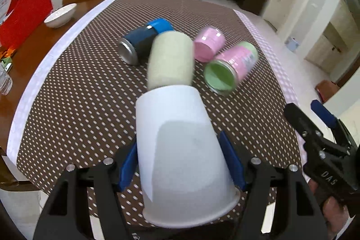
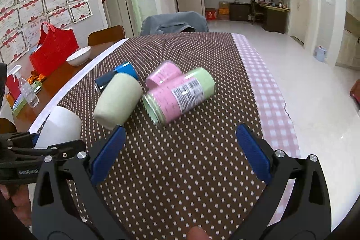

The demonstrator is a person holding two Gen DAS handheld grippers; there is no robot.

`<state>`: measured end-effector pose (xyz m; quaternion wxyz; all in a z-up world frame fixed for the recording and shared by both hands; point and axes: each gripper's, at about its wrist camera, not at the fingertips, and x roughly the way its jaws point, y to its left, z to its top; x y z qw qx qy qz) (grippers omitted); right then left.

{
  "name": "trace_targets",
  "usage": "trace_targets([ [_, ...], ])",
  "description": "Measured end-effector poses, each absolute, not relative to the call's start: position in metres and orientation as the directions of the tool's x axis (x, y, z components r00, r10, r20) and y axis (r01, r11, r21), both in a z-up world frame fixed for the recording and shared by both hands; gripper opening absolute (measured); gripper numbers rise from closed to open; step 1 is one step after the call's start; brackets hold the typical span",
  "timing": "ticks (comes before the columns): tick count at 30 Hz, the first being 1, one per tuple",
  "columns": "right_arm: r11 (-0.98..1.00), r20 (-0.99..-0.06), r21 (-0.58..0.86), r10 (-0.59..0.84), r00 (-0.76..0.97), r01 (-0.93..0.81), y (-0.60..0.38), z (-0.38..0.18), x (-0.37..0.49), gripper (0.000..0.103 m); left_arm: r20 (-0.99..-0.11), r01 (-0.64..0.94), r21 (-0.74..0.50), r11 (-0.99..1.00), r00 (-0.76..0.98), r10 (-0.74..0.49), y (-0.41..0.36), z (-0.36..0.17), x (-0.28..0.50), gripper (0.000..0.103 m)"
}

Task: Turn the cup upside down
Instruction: 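Carry the white cup in the left gripper toward the right gripper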

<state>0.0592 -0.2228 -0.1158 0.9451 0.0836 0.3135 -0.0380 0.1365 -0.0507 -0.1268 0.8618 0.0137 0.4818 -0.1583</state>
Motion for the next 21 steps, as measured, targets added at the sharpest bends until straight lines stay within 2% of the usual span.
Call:
trace_targets([
  [12,0.981,-0.583,0.125,-0.05,0.811,0.151,-0.232,-0.129,0.032,0.097,-0.851,0.336,-0.132,0.933,0.444,-0.281,-0.077,-0.165,0.121,0.068],
  [21,0.98,-0.586,0.126,-0.051,0.809,0.154,-0.232,-0.132,0.035,0.097,-0.882,0.338,-0.129,0.932,0.391,-0.264,-0.08,-0.187,0.14,0.07],
])
